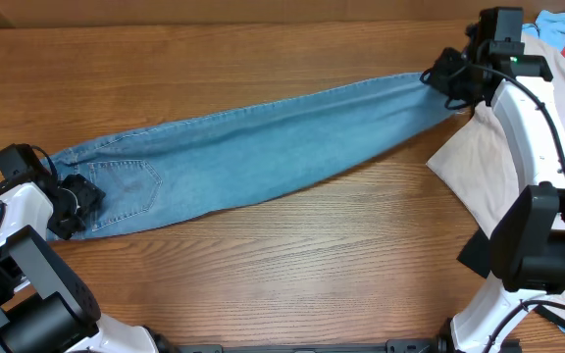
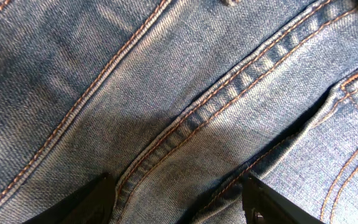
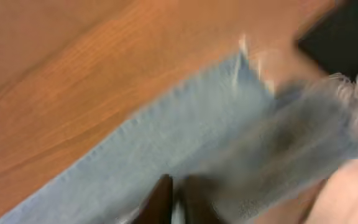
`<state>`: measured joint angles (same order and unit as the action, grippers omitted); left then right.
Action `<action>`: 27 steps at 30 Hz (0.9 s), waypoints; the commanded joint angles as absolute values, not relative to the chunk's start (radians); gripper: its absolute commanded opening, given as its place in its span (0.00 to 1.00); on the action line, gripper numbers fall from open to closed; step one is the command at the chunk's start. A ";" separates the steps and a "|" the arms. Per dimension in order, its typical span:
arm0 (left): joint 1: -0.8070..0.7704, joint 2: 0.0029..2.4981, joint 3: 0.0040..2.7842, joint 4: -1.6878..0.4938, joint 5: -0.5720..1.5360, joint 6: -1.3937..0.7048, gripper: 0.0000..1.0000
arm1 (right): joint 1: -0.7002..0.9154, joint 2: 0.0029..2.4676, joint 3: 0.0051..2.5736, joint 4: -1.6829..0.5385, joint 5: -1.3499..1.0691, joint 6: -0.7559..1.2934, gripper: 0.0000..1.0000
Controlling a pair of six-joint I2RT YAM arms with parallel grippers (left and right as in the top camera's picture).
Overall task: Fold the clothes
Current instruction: 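Pull the hem end up and right with the right gripper, left holding waistband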
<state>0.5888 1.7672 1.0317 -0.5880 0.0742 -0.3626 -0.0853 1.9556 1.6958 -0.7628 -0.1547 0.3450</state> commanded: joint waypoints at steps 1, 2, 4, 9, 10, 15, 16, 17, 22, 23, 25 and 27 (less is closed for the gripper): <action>0.595 1.779 0.992 -0.613 0.053 -0.363 0.69 | -0.077 2.004 1.716 -0.670 -0.114 0.340 0.32; 0.595 1.779 0.992 -0.614 0.057 -0.363 0.69 | -0.073 2.016 1.716 -0.673 -0.113 0.338 0.35; 0.595 1.779 0.992 -0.616 0.063 -0.363 0.69 | -0.072 2.040 1.716 -0.698 -0.113 0.332 0.38; 0.595 1.779 0.992 -0.620 0.064 -0.363 0.69 | -0.074 2.072 1.716 -0.795 -0.070 0.301 0.40; 0.595 1.779 0.992 -0.620 0.064 -0.362 0.70 | -0.074 2.072 1.716 -0.817 -0.047 0.289 0.40; 0.595 1.779 0.992 -0.619 0.064 -0.362 0.70 | -0.074 2.079 1.716 -0.844 0.031 0.280 0.40; 0.595 1.779 0.992 -0.619 0.064 -0.362 0.70 | -0.074 2.085 1.716 -0.831 0.039 0.280 0.40; 0.595 1.779 0.992 -0.619 0.064 -0.362 0.70 | -0.074 2.089 1.716 -0.818 0.047 0.285 0.39; 0.595 1.779 0.992 -0.620 0.064 -0.362 0.70 | -0.078 2.153 1.716 -0.724 0.089 0.381 0.39; 0.595 1.779 0.992 -0.620 0.064 -0.362 0.70 | -0.080 2.170 1.716 -0.709 0.089 0.390 0.40; 0.595 1.779 0.992 -0.620 0.064 -0.362 0.70 | -0.089 2.201 1.716 -0.679 0.088 0.408 0.40; 0.595 1.779 0.992 -0.621 0.064 -0.362 0.70 | -0.098 2.229 1.716 -0.651 0.084 0.424 0.41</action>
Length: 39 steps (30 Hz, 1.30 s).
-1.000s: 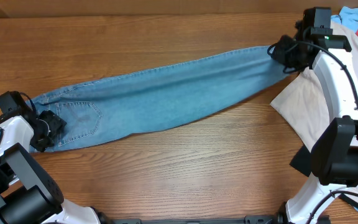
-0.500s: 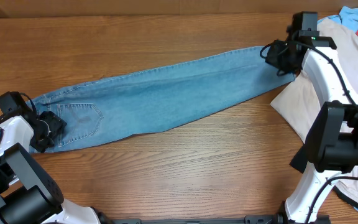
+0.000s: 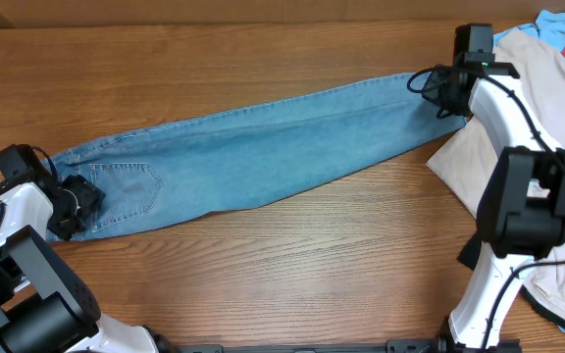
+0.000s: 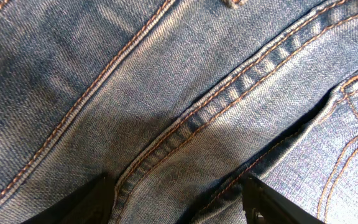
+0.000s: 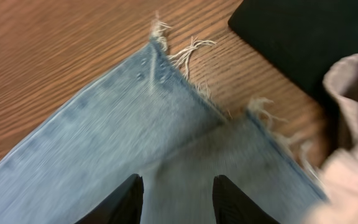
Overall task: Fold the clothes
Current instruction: 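Pull the hem end up and right with the right gripper, left holding waistband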
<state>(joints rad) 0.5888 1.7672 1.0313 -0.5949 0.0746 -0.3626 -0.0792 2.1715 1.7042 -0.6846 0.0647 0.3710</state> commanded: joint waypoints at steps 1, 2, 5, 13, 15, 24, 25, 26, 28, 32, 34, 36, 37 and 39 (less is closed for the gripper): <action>0.595 1.779 0.992 -0.621 0.064 -0.362 0.70 | -0.104 2.245 1.716 -0.634 0.083 0.424 0.43; 0.595 1.779 0.992 -0.621 0.064 -0.362 0.70 | -0.107 2.255 1.716 -0.621 0.081 0.424 0.43; 0.595 1.779 0.992 -0.624 0.064 -0.362 0.70 | -0.114 2.281 1.716 -0.598 0.077 0.424 0.43; 0.595 1.779 0.992 -0.624 0.064 -0.362 0.70 | -0.114 2.299 1.716 -0.599 0.078 0.424 0.07; 0.595 1.779 0.992 -0.624 0.064 -0.362 0.70 | -0.114 2.292 1.716 -0.603 0.078 0.424 0.04; 0.595 1.779 0.992 -0.617 0.064 -0.362 0.70 | -0.113 2.159 1.843 -0.747 0.142 0.419 0.04; 0.595 1.779 0.992 -0.616 0.064 -0.362 0.70 | -0.113 2.148 1.868 -0.764 0.142 0.414 0.04; 0.595 1.779 0.992 -0.615 0.064 -0.362 0.70 | -0.113 2.141 1.893 -0.781 0.142 0.411 0.04; 0.595 1.779 0.992 -0.616 0.064 -0.362 0.70 | -0.113 2.139 1.951 -0.830 0.142 0.411 0.04; 0.595 1.779 0.992 -0.612 0.064 -0.362 0.70 | -0.113 2.140 1.970 -0.841 0.138 0.412 0.04; 0.595 1.779 0.992 -0.612 0.064 -0.362 0.70 | -0.113 2.150 1.970 -0.836 0.138 0.412 0.04; 0.595 1.779 0.992 -0.612 0.064 -0.362 0.70 | -0.113 2.159 1.970 -0.828 0.138 0.412 0.04; 0.595 1.779 0.992 -0.612 0.064 -0.362 0.70 | -0.113 2.167 1.970 -0.821 0.138 0.412 0.04; 0.595 1.779 0.992 -0.613 0.064 -0.362 0.70 | -0.113 2.174 1.969 -0.817 0.138 0.412 0.04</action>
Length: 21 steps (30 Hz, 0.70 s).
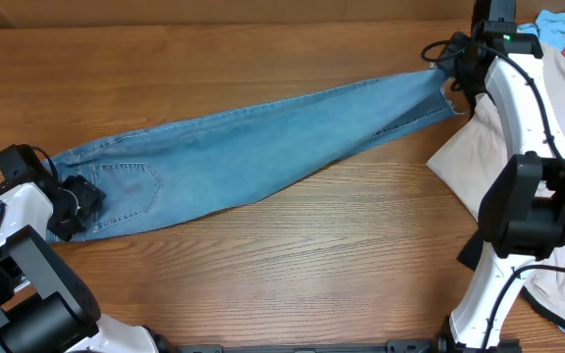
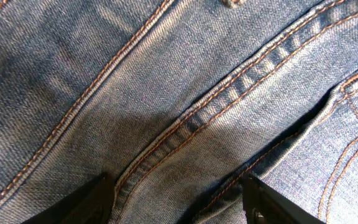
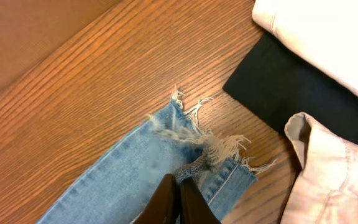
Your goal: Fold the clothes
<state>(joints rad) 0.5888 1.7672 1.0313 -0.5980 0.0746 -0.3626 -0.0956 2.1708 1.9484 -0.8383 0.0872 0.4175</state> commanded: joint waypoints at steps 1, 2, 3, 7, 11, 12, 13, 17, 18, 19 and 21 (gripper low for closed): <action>0.595 1.779 0.992 -0.613 0.064 -0.362 0.70 | -0.113 2.177 1.969 -0.815 0.139 0.412 0.04; 0.595 1.779 0.992 -0.612 0.064 -0.362 0.70 | -0.113 2.177 1.969 -0.815 0.139 0.412 0.04; 0.595 1.779 0.992 -0.612 0.064 -0.362 0.70 | -0.113 2.177 1.969 -0.817 0.142 0.412 0.04; 0.595 1.779 0.992 -0.612 0.064 -0.362 0.70 | -0.126 2.177 1.980 -0.848 0.142 0.413 0.04; 0.595 1.779 0.992 -0.611 0.063 -0.362 0.70 | -0.155 2.177 2.005 -0.965 0.142 0.424 0.04; 0.595 1.779 0.992 -0.611 0.063 -0.362 0.70 | -0.163 2.177 2.005 -0.978 0.141 0.424 0.04; 0.595 1.779 0.992 -0.607 0.063 -0.363 0.70 | -0.173 2.177 2.009 -0.998 0.141 0.424 0.04; 0.595 1.779 0.992 -0.548 0.080 -0.363 0.70 | -0.188 2.177 2.042 -1.029 0.142 0.416 0.04; 0.595 1.779 0.992 -0.524 0.097 -0.367 0.70 | -0.189 2.177 2.056 -1.036 0.142 0.412 0.04; 0.595 1.778 0.992 -0.507 0.113 -0.369 0.70 | -0.190 2.177 2.067 -1.039 0.142 0.411 0.04; 0.595 1.778 0.992 -0.479 0.138 -0.394 0.70 | -0.189 2.177 2.090 -1.045 0.142 0.411 0.04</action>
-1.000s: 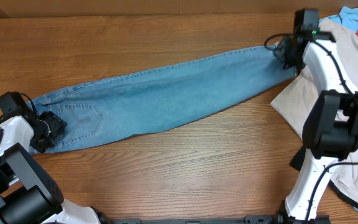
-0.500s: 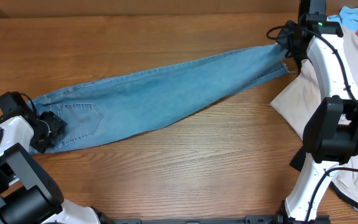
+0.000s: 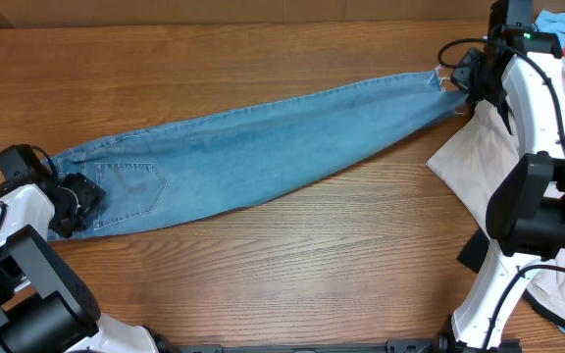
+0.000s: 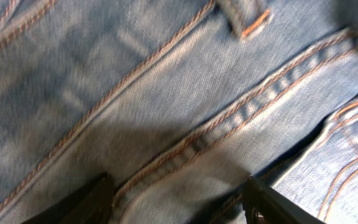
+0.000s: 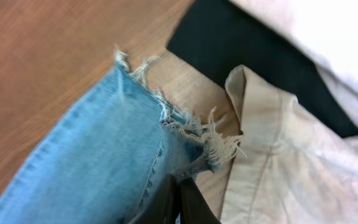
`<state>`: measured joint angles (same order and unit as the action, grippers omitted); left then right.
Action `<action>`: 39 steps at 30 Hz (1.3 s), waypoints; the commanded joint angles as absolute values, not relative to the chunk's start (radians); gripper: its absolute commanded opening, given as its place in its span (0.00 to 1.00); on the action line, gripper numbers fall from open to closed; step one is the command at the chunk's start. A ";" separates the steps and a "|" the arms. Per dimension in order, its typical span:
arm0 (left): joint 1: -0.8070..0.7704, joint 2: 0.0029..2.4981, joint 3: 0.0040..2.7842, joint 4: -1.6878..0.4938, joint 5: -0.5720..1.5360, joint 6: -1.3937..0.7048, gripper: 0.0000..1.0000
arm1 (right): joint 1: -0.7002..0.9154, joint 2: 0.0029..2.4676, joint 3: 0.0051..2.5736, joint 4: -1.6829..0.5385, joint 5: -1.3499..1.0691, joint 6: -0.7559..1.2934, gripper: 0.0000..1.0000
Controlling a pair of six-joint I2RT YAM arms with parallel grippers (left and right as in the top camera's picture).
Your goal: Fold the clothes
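A pair of light blue jeans (image 3: 263, 147) lies stretched in a long slant across the wooden table (image 3: 263, 284), waist at the left and frayed hem (image 5: 191, 134) at the far right. My left gripper (image 3: 72, 204) sits low on the waist end. In its own view, denim seams fill the frame and a thick bulge of cloth lies between its two fingers (image 4: 92, 202). My right gripper (image 3: 467, 80) is at the hem, its fingers pressed together on the edge of the leg (image 5: 179, 199).
A beige garment (image 3: 488, 147) lies just right of the hem, touching it in the right wrist view. Black cloth (image 5: 229, 37) and a pale garment (image 5: 316, 43) lie beyond it. A blue cloth (image 3: 557, 22) is at the far right corner.
My right gripper, still shut on the hem, now sits slightly further right, against the beige garment. The crease near the hem is gone and the leg lies flatter. The denim has shifted slightly under my left gripper.
First my right gripper was shut at the hem end while the left held the waist. Then its fingers stood open over the frayed hem. After that it was shut on the hem with a crease in the leg. Now the jeans lie pulled out straight.
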<state>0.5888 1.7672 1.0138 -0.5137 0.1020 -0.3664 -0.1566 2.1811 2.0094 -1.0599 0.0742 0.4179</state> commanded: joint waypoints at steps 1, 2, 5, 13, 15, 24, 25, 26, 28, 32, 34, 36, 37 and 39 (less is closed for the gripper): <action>0.595 1.778 0.992 -0.464 0.152 -0.409 0.71 | -0.189 2.177 2.096 -1.045 0.141 0.411 0.04; 0.595 1.778 0.992 -0.436 0.178 -0.423 0.71 | -0.184 2.177 2.101 -1.045 0.141 0.411 0.04; 0.595 1.778 0.992 -0.397 0.205 -0.435 0.71 | -0.173 2.178 2.100 -1.054 0.138 0.412 0.04; 0.595 1.778 0.992 -0.348 0.208 -0.435 0.75 | -0.135 2.189 2.098 -1.057 0.138 0.412 0.04; 0.595 1.778 0.992 -0.341 0.208 -0.435 0.75 | -0.126 2.204 2.098 -1.045 0.138 0.412 0.04; 0.595 1.779 0.992 -0.253 0.212 -0.434 0.79 | -0.119 2.276 2.096 -0.902 0.138 0.413 0.05; 0.595 1.779 0.992 -0.249 0.212 -0.434 0.80 | -0.119 2.282 2.096 -0.883 0.138 0.413 0.05; 0.595 1.778 0.992 -0.249 0.211 -0.434 0.80 | -0.119 2.287 2.096 -0.866 0.138 0.412 0.05; 0.595 1.779 0.992 -0.253 0.211 -0.434 0.80 | -0.119 2.301 2.096 -0.838 0.137 0.413 0.05; 0.595 1.778 0.992 -0.257 0.210 -0.434 0.80 | -0.118 2.321 2.096 -0.813 0.137 0.413 0.05; 0.595 1.778 0.992 -0.257 0.209 -0.434 0.80 | -0.119 2.331 2.096 -0.809 0.138 0.417 0.05; 0.595 1.779 0.992 -0.254 0.205 -0.434 0.80 | -0.119 2.337 2.096 -0.807 0.138 0.417 0.07; 0.595 1.779 0.992 -0.249 0.202 -0.435 0.80 | -0.119 2.340 2.096 -0.803 0.138 0.416 0.08; 0.595 1.779 0.992 -0.234 0.200 -0.435 0.82 | -0.119 2.342 2.096 -0.781 0.130 0.416 0.10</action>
<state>0.5896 1.7676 1.0016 -0.2527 0.1989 -0.4198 -0.1154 2.3306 2.0682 -0.8116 0.1143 0.4179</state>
